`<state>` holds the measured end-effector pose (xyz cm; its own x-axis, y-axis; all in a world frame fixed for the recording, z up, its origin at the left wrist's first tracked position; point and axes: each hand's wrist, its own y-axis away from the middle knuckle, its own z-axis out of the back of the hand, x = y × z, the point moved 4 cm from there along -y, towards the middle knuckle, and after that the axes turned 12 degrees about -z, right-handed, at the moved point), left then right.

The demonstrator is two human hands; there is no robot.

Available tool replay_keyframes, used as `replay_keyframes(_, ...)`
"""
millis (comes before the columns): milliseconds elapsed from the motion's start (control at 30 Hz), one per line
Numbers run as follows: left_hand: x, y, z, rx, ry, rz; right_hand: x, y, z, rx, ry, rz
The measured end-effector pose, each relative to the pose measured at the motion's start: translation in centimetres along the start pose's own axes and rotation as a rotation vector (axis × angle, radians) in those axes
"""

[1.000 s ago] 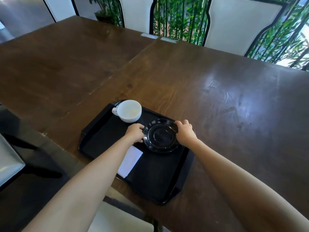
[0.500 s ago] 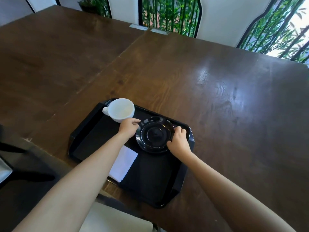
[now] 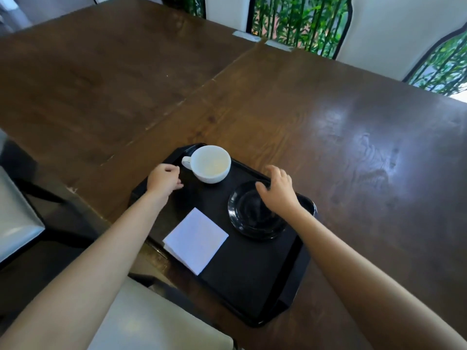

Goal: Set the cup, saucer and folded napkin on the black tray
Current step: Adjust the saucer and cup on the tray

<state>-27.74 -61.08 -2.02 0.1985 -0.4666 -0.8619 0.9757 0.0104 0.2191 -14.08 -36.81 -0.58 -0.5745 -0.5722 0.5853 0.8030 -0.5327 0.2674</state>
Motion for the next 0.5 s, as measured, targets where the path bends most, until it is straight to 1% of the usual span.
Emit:
replay_keyframes(67, -0.3, -0.7, 0.0, -0.011, 0.054, 0.042, 2.2, -2.3, -1.2, 0.132, -0.024, 0.046)
replay_keyframes(133, -0.2, -0.5, -1.7, 0.065, 0.132, 0.106, 3.9, -4.3, -2.6, 0.228, -0.065, 0.05)
replay_keyframes(200, 0.0, 0.2, -3.6, 0.117, 0.227, 0.127, 5.0, -5.8, -3.9, 0.323, -0.096, 0.032)
replay_keyframes(300, 0.2, 0.7, -5.1, 0.06, 0.304, 0.107, 5.8, -6.5, -5.4, 0.433, -0.147, 0.052)
replay_keyframes(367, 0.2, 0.7, -5.3, 0.025, 0.306, 0.086, 6.0, -6.3, -6.0, 0.421, -0.188, 0.094)
replay_keyframes(500, 0.4, 0.6, -5.1, 0.028, 0.33, 0.059, 5.3, -5.6, -6.7, 0.345, -0.298, 0.104)
